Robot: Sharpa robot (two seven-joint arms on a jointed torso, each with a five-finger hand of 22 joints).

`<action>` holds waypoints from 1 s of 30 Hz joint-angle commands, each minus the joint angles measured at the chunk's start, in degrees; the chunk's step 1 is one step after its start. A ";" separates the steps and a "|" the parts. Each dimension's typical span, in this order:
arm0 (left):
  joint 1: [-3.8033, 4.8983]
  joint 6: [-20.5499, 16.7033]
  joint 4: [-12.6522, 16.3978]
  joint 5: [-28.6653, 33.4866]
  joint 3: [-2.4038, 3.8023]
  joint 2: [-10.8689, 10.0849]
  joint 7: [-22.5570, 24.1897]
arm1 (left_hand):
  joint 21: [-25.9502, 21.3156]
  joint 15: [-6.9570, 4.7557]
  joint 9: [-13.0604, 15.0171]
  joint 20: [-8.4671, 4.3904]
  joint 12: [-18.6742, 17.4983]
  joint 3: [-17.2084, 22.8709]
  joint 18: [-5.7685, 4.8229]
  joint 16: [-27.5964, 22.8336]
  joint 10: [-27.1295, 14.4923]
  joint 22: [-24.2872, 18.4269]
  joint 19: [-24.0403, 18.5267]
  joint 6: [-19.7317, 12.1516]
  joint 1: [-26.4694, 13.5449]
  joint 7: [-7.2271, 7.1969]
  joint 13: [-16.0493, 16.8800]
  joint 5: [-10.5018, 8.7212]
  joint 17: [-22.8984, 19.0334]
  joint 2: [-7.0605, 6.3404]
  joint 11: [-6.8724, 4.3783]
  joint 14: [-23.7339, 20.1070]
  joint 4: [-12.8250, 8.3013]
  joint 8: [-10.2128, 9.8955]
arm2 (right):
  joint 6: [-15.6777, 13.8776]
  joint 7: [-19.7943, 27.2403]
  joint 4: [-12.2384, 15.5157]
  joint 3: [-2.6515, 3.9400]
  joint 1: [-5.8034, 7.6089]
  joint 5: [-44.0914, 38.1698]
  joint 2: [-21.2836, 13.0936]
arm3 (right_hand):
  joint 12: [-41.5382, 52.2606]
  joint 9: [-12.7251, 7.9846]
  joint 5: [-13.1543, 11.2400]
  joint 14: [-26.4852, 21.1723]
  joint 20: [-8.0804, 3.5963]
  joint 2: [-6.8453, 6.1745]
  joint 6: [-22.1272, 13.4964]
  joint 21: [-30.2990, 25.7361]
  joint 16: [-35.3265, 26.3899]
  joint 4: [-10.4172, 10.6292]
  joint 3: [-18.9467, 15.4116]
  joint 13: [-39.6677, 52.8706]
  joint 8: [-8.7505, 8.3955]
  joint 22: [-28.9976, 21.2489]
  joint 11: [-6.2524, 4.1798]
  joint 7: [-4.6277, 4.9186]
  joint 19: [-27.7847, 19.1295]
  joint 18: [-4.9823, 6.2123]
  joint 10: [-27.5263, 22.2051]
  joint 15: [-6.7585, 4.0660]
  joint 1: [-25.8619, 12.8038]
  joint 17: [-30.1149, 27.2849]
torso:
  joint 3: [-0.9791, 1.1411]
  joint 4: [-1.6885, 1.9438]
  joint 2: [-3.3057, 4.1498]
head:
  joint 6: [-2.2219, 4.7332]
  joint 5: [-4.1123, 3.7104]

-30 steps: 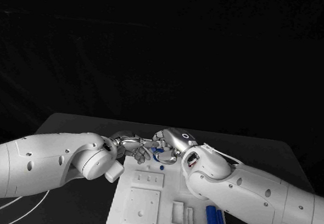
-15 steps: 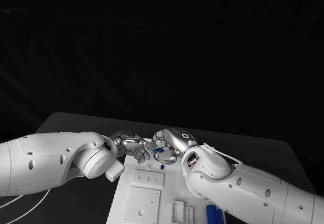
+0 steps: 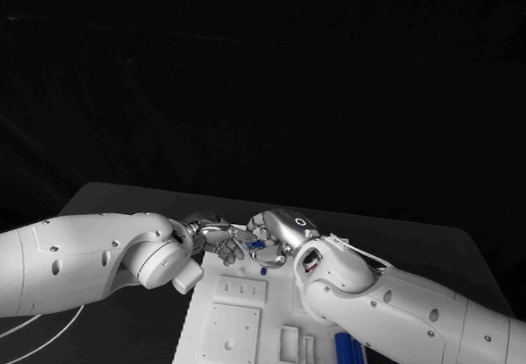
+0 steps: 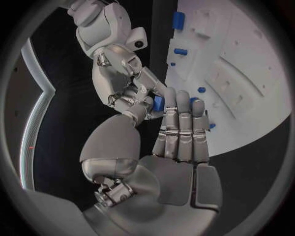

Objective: Assemble the parts on the task board

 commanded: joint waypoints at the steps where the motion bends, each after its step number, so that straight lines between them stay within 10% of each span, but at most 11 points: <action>1: 0.12 0.37 0.41 -0.60 0.13 0.41 0.17 | 0.34 -0.22 0.07 -1.30 0.28 0.18 0.37 0.43 0.32 -0.09 -0.08 0.45 -0.34 -0.17 0.12 0.18 -0.08 0.45 -0.33 0.29 -0.07 0.24 | 0.39 0.25 0.27 -0.06 -0.12 -0.76 0.30 | 0.25 0.08 -0.28 0.03 -0.30 -0.03 4.06 -0.11 -0.12 -0.10 0.31 0.08 0.18 0.20 0.06 1.94 0.24 6.54 0.27 -0.45 0.00 0.08 | -0.02 -0.03 0.02 | -0.09 -0.04; 9: 0.12 0.18 0.53 -0.91 0.13 0.36 -0.02 | 0.94 -0.32 0.22 -1.43 0.31 2.53 0.10 0.98 0.58 -0.37 -0.16 1.35 2.12 -0.40 0.62 3.57 -0.34 3.60 -0.48 0.30 -4.11 0.16 | 0.48 0.04 0.03 -0.06 -0.22 -0.80 0.29 | 0.27 0.10 -0.28 0.04 -0.30 -0.06 4.08 -0.13 -0.13 -0.12 0.40 0.09 0.17 0.19 0.05 1.93 0.27 6.54 0.29 -0.46 -0.01 0.08 | -0.01 0.02 0.01 | -0.14 -0.05; 23: 0.08 0.40 0.73 -2.21 0.13 -0.02 -0.33 | 1.98 -0.76 1.83 -1.78 0.83 6.21 -0.27 2.42 2.09 -0.88 -0.03 3.75 1.33 -1.24 1.49 2.45 -0.44 5.34 -1.15 1.06 -5.19 1.22 | 1.30 -0.04 -0.34 -0.06 -0.58 -0.78 0.08 | 0.11 0.13 -0.26 0.05 -0.29 -0.34 4.10 -0.18 -0.19 -0.18 0.62 -0.03 0.12 0.15 0.04 1.92 0.31 6.54 0.13 -0.46 -0.10 0.07 | -0.03 -0.04 0.03 | -0.27 0.03; 30: 0.08 -0.03 0.57 -2.50 0.13 -0.17 -0.55 | 3.31 -1.54 3.64 -2.49 2.28 6.46 -0.28 4.55 3.04 -0.74 0.49 4.62 0.16 -1.81 2.64 2.44 0.23 5.81 -1.82 1.77 -5.55 1.92 | 0.78 0.27 -0.43 -0.06 -0.58 0.46 -0.12 | -0.65 0.12 1.53 0.26 -0.03 -3.70 4.19 -0.41 -0.50 1.62 0.29 -0.64 -0.32 -0.06 0.10 1.95 0.76 6.54 -0.51 -0.41 -2.11 -0.04 | -0.01 -0.01 0.00 | -0.21 0.04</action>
